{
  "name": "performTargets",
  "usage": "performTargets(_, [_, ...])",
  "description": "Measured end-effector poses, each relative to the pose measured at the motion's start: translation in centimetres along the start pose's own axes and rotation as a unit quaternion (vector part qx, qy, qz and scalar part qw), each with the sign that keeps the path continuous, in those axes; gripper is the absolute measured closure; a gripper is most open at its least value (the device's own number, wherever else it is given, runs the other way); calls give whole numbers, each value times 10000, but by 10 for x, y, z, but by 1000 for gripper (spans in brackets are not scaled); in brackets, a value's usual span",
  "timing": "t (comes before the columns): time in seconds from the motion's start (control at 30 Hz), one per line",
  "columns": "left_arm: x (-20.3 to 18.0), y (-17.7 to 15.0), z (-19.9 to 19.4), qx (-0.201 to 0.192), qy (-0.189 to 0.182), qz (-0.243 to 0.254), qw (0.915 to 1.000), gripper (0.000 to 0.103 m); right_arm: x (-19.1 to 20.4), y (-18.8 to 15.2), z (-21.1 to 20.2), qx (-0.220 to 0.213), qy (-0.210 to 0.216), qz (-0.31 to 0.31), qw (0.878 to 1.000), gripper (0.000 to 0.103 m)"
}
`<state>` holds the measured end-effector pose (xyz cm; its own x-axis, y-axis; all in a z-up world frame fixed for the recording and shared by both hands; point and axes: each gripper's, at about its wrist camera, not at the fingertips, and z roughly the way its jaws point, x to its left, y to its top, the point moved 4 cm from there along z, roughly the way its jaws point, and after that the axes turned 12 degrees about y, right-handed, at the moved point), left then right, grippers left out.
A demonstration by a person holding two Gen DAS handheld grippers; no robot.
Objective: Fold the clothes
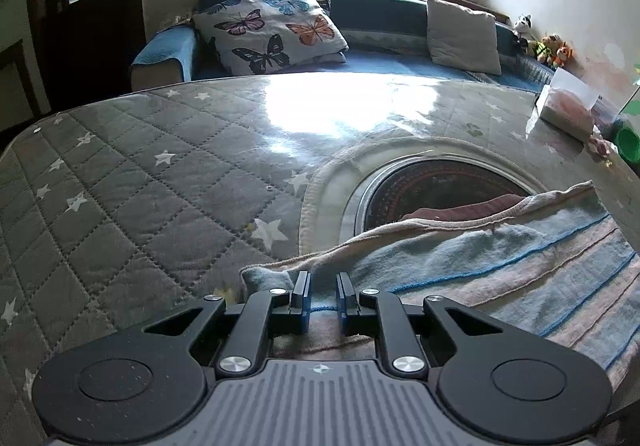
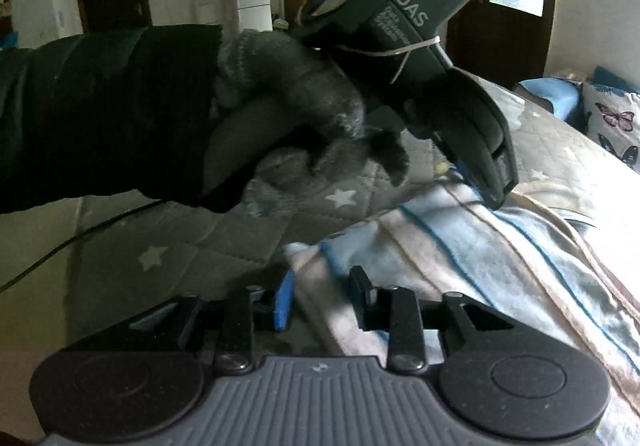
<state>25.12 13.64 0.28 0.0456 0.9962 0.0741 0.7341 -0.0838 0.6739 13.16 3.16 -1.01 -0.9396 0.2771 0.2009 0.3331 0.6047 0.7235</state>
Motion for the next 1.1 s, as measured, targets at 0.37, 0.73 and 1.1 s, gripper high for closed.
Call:
performTargets(0.37, [-14, -28, -49, -322, 69, 14, 9995, 86, -20, -29, -69, -349, -676, 707, 9946, 63])
performTargets(0.73, [-32, -70, -74, -462, 201, 169, 9986, 86, -67, -109, -172, -752, -2136, 2072, 9517, 60])
performTargets(1.1, [-28, -90, -82, -326, 111, -82, 9994, 86, -85, -177, -219, -762, -2841, 2744, 9155, 62])
